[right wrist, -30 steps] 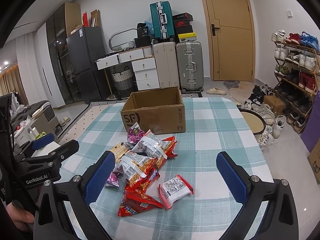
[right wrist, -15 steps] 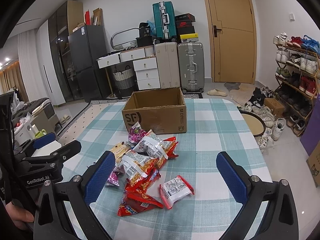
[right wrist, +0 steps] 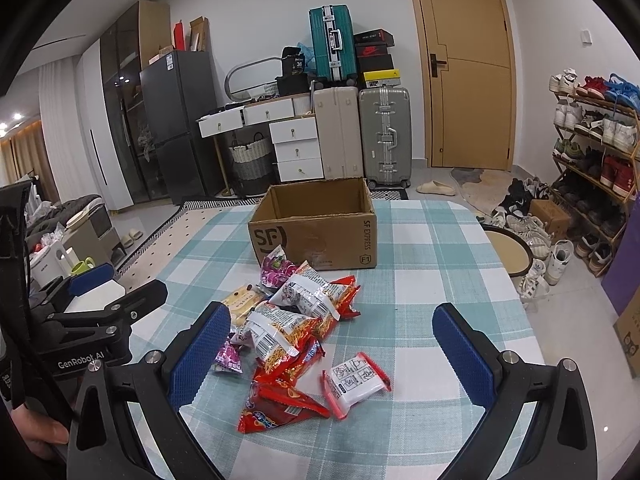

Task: Organize snacks
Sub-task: 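Lower the right gripper onto the white-and-red snack pack and close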

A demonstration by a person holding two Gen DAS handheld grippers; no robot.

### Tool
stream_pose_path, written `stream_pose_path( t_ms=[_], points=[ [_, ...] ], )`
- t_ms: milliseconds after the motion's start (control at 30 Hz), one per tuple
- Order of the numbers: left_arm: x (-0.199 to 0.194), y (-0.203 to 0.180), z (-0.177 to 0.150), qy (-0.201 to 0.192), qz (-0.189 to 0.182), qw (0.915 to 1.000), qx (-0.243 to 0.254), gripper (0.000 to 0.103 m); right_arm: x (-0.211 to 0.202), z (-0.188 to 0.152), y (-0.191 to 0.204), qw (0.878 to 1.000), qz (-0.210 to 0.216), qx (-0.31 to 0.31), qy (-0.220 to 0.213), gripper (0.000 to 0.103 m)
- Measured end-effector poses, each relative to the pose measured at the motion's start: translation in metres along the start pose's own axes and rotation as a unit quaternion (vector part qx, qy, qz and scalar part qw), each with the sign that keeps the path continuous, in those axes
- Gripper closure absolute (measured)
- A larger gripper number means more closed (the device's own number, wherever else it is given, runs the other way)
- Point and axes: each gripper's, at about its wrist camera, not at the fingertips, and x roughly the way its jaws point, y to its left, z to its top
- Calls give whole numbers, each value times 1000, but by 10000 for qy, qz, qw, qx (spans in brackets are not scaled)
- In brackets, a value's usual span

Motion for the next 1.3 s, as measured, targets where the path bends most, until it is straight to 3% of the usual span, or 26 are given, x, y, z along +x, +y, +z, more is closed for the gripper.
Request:
stream_pose_path(
  t_ms=[300,667,1067,1300],
  points=[
    [6,9,-2,131,79,9999,-39,1,9,-8,-4,9999,99,30,130,0],
    [56,41,-36,830,-24,9961,-305,1,71,-57,-35,9929,447,365,1038,0],
    [89,44,-51,1073,-322,9933,-279,1,123,-75,-50,9860,452,349,1568,1],
    [107,54,-60,1265,-408,9904,-383,1,148,-81,-51,9812,387,134,1888,9]
  ],
)
